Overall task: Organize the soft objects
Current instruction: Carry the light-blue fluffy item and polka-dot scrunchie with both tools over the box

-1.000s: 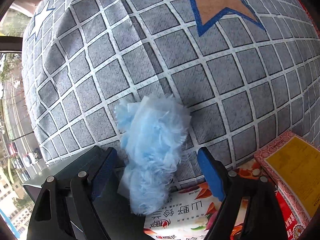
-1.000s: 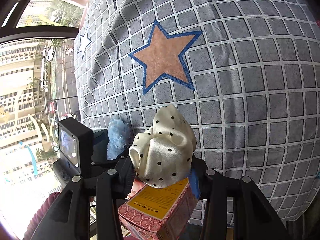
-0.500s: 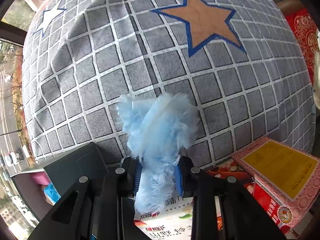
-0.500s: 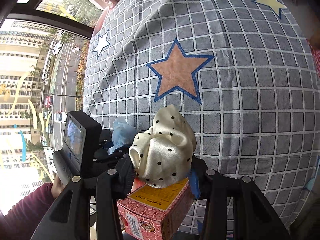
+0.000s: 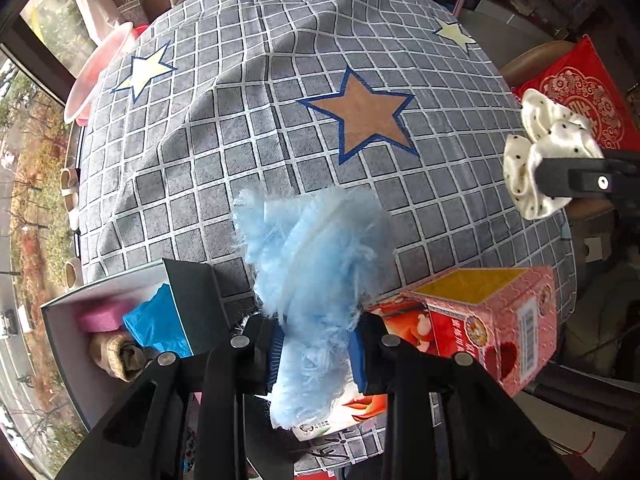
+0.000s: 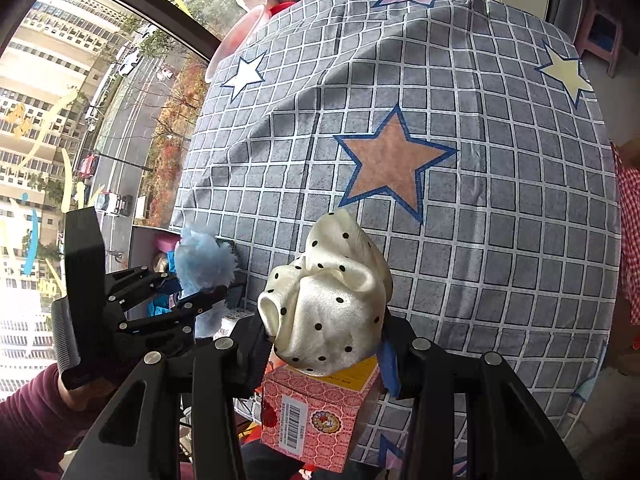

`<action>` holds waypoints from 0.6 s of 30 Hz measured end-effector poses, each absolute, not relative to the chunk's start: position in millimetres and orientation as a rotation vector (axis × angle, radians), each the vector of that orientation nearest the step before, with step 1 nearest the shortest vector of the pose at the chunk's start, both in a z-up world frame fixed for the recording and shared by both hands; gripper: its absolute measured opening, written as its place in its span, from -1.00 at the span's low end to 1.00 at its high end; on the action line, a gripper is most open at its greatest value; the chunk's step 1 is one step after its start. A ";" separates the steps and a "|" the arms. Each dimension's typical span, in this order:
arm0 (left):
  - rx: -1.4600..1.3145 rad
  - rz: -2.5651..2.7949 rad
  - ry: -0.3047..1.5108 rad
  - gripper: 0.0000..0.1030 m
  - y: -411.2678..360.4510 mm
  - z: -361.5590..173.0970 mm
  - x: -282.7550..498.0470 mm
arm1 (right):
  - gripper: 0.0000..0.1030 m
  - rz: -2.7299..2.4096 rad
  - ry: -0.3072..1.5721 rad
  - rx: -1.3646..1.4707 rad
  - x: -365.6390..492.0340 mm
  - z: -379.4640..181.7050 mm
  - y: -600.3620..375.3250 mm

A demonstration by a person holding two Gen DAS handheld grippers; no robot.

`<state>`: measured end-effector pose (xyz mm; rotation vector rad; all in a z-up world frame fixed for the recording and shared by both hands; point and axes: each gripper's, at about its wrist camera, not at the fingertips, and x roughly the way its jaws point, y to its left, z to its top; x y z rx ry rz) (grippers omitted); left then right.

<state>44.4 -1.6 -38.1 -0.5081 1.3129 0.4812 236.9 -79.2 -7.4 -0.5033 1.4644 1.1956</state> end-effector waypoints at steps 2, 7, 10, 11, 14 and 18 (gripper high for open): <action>-0.511 0.471 1.296 -0.41 -14.7 -31.9 39.2 | -0.10 1.193 1.461 -0.506 232.4 -3.9 -84.4; -0.532 0.436 1.282 -0.41 -33.9 -26.8 28.5 | -0.09 1.179 1.466 -0.506 218.9 1.8 -100.7; -0.544 0.417 1.269 -0.41 -44.0 -22.8 20.9 | -0.09 1.161 1.468 -0.510 211.7 3.0 -110.3; -0.544 0.411 1.267 -0.41 -47.5 -21.4 18.3 | -0.10 1.156 1.470 -0.508 209.1 3.4 -114.1; -0.542 0.384 1.267 -0.41 -57.2 -19.7 11.5 | -0.09 1.140 1.474 -0.510 200.6 6.0 -124.4; -0.546 0.354 1.271 -0.41 -67.5 -20.5 2.4 | -0.09 1.122 1.478 -0.506 188.5 9.0 -135.7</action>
